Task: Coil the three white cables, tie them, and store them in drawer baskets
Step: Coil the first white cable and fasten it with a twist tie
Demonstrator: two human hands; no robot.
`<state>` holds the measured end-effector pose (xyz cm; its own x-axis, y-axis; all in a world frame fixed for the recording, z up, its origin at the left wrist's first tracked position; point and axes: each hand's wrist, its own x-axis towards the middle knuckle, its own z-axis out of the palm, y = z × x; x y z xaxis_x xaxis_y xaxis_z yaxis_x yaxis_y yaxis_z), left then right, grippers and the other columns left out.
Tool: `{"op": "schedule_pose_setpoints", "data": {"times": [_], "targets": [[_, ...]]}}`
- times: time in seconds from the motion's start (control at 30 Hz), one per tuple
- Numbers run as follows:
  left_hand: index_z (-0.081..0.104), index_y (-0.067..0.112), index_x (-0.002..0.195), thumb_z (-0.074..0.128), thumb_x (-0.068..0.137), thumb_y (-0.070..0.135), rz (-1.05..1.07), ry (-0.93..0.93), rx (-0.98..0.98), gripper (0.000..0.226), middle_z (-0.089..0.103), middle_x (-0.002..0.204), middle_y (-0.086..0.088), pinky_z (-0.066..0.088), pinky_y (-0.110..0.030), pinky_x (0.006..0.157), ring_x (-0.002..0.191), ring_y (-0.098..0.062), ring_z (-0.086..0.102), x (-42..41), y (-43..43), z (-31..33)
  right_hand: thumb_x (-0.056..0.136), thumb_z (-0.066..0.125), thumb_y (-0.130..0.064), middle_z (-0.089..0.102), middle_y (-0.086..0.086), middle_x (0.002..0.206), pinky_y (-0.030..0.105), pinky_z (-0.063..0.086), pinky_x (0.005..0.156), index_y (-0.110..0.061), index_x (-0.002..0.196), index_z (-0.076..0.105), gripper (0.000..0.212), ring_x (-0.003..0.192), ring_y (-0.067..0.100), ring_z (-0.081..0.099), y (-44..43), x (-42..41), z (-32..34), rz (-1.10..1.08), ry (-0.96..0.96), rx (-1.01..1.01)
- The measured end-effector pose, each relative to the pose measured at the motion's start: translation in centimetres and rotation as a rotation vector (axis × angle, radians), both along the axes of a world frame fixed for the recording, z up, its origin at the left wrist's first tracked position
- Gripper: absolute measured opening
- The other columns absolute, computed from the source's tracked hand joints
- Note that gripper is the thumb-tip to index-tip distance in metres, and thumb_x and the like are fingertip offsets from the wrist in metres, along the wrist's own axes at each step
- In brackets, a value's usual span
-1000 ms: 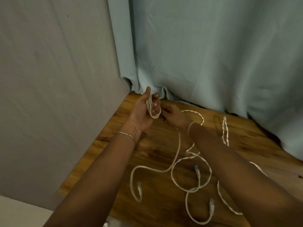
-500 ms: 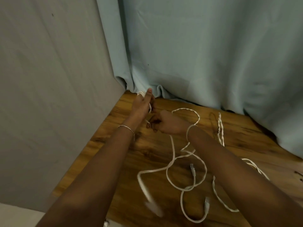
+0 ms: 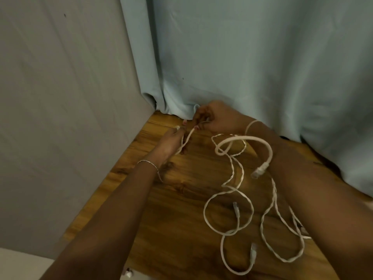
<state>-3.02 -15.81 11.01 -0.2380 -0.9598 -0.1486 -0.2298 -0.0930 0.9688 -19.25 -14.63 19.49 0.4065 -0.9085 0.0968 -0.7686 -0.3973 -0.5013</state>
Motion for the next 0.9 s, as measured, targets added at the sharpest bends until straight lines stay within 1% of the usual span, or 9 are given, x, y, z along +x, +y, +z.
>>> {"op": "schedule_pose_setpoints", "data": {"times": [0.13, 0.2, 0.3, 0.43, 0.6, 0.67, 0.77, 0.83, 0.9], "targets": [[0.059, 0.021, 0.080, 0.019, 0.092, 0.067, -0.156, 0.156, 0.167, 0.062, 0.060, 0.053, 0.005, 0.034, -0.018, 0.040, 0.042, -0.011, 0.045, -0.8, 1.0, 0.7, 0.080, 0.072, -0.010, 0.070, 0.001, 0.086, 0.017, 0.047, 0.069, -0.011, 0.090, 0.073, 0.010, 0.077, 0.010, 0.063, -1.0, 0.0, 0.2, 0.022, -0.013, -0.085], [0.056, 0.020, 0.085, 0.022, 0.091, 0.068, -0.216, 0.350, 0.239, 0.060, 0.059, 0.058, 0.002, 0.028, -0.016, 0.036, 0.038, -0.008, 0.039, -0.6, 0.9, 0.9, 0.082, 0.071, -0.018, 0.069, 0.000, 0.086, 0.022, 0.046, 0.068, -0.013, 0.092, 0.073, 0.012, 0.077, 0.013, 0.062, -1.3, 0.0, -0.2, -0.010, 0.017, -0.153], [0.056, 0.009, 0.071, 0.034, 0.094, 0.059, -0.321, 0.654, 0.375, 0.059, 0.045, 0.048, 0.000, 0.020, -0.014, 0.029, 0.031, -0.004, 0.032, 0.4, 0.4, 0.8, 0.093, 0.056, -0.029, 0.065, -0.001, 0.087, 0.030, 0.043, 0.069, -0.016, 0.102, 0.067, 0.019, 0.079, 0.019, 0.059, -1.2, -0.4, -1.8, -0.071, 0.219, -0.242], [0.059, 0.010, 0.062, 0.038, 0.092, 0.051, -0.429, 0.880, 0.448, 0.055, 0.034, 0.034, 0.003, 0.019, -0.015, 0.025, 0.024, -0.006, 0.029, 0.2, 0.4, 1.3, 0.095, 0.049, -0.029, 0.067, 0.012, 0.091, 0.038, 0.047, 0.062, -0.016, 0.115, 0.051, 0.023, 0.081, 0.037, 0.064, 0.0, 0.4, -5.3, -0.152, 0.356, -0.366], [0.056, 0.011, 0.058, 0.029, 0.097, 0.049, -0.315, 1.117, 0.443, 0.061, 0.035, 0.033, 0.003, 0.021, -0.014, 0.027, 0.025, -0.006, 0.031, -0.9, 0.1, 1.7, 0.094, 0.049, -0.016, 0.064, 0.015, 0.111, 0.037, 0.045, 0.070, -0.010, 0.134, 0.034, 0.043, 0.096, 0.035, 0.063, 1.1, 1.7, -8.8, -0.188, 0.417, -0.116], [0.055, 0.011, 0.057, 0.029, 0.098, 0.050, -0.224, 1.156, 0.437, 0.062, 0.036, 0.036, 0.003, 0.023, -0.014, 0.028, 0.027, -0.006, 0.032, -0.8, -0.4, 1.5, 0.096, 0.044, -0.014, 0.063, 0.016, 0.112, 0.034, 0.040, 0.070, -0.007, 0.133, 0.034, 0.039, 0.098, 0.034, 0.063, 1.8, 2.1, -9.6, -0.161, 0.426, -0.065], [0.056, 0.014, 0.058, 0.033, 0.098, 0.050, -0.072, 1.123, 0.367, 0.059, 0.038, 0.040, 0.004, 0.026, -0.015, 0.031, 0.030, -0.006, 0.035, -0.8, -1.1, 0.9, 0.096, 0.045, -0.018, 0.061, 0.015, 0.117, 0.034, 0.043, 0.079, -0.007, 0.131, 0.038, 0.037, 0.102, 0.030, 0.061, 3.1, 3.3, -9.7, -0.065, 0.403, -0.001], [0.055, 0.017, 0.060, 0.033, 0.099, 0.049, 0.032, 1.039, 0.284, 0.055, 0.039, 0.043, 0.005, 0.024, -0.016, 0.034, 0.033, -0.006, 0.035, -0.6, -1.6, 0.6, 0.094, 0.053, -0.021, 0.060, 0.013, 0.119, 0.031, 0.043, 0.082, -0.007, 0.126, 0.049, 0.035, 0.106, 0.028, 0.059, 4.2, 4.2, -9.6, 0.042, 0.472, 0.026], [0.050, 0.018, 0.066, 0.033, 0.098, 0.051, 0.111, 0.908, 0.220, 0.049, 0.039, 0.047, 0.005, 0.025, -0.016, 0.035, 0.036, -0.006, 0.035, -0.2, -2.0, 0.4, 0.095, 0.053, -0.028, 0.063, 0.009, 0.114, 0.027, 0.041, 0.075, -0.011, 0.118, 0.054, 0.029, 0.103, 0.026, 0.060, 5.2, 5.0, -9.7, 0.085, 0.449, 0.031]]}}
